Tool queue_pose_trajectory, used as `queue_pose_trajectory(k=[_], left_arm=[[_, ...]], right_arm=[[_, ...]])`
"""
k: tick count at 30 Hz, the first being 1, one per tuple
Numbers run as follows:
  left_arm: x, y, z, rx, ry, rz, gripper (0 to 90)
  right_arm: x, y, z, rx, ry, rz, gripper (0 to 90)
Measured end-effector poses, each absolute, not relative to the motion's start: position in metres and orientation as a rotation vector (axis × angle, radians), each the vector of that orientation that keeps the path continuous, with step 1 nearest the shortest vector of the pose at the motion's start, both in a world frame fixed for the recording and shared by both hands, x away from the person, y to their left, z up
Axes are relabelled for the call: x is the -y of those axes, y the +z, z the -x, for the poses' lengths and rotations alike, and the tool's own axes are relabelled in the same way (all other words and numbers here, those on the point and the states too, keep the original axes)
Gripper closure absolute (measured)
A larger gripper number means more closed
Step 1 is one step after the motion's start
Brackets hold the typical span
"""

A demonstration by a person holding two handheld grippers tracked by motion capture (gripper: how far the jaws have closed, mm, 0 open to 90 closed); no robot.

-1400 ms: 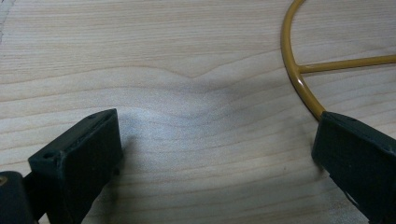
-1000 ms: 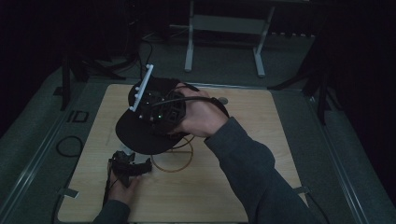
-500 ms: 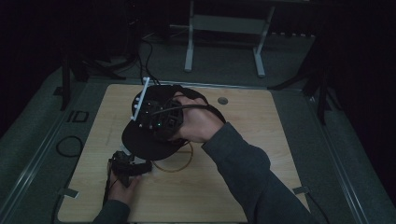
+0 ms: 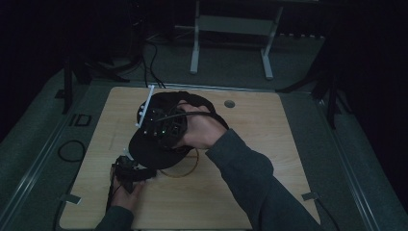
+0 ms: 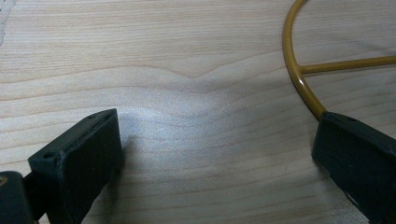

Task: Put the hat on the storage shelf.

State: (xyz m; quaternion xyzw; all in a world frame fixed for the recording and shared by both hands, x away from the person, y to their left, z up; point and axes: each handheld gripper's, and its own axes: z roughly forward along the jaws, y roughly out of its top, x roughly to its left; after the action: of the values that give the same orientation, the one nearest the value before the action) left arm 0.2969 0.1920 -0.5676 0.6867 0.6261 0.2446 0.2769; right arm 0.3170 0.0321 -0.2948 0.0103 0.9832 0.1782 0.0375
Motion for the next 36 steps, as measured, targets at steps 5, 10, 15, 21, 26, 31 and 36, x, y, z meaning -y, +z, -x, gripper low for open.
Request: queue_pose_trajectory(k=[5,10,15,21,26,31,36], left_arm=[[-0.192,-0.568,-0.297,-1.684,0.658,-1.838,1.2],[-0.193,-0.568,-0.297,-1.683,0.660,-1.842,1.2],[-0.195,-0.567,-0.296,-1.685,0.660,-1.845,1.2],[-0.196,-0.568,-0.296,-1.690,0.663,-1.838,1.2],[-0.198,-0.568,-0.296,-1.697,0.665,-1.835,1.2],[-0.198,-0.568,-0.295,-1.701,0.670,-1.823,1.2],[-0.199,-0.568,-0.295,-1.709,0.673,-1.822,1.2]], right_arm=[[-0.032,-0.300,-0.320,-3.035,0.561,-0.042,74.0],[-0.031,-0.303,-0.321,-3.041,0.554,-0.043,73.6],[-0.028,-0.305,-0.323,-3.048,0.564,-0.047,71.4],[-0.025,-0.309,-0.324,-3.060,0.558,-0.060,64.6],[-0.021,-0.308,-0.324,-3.056,0.576,-0.069,59.5],[-0.013,-0.301,-0.327,-3.041,0.642,-0.091,58.0],[-0.008,-0.302,-0.328,-3.034,0.654,-0.115,56.6]])
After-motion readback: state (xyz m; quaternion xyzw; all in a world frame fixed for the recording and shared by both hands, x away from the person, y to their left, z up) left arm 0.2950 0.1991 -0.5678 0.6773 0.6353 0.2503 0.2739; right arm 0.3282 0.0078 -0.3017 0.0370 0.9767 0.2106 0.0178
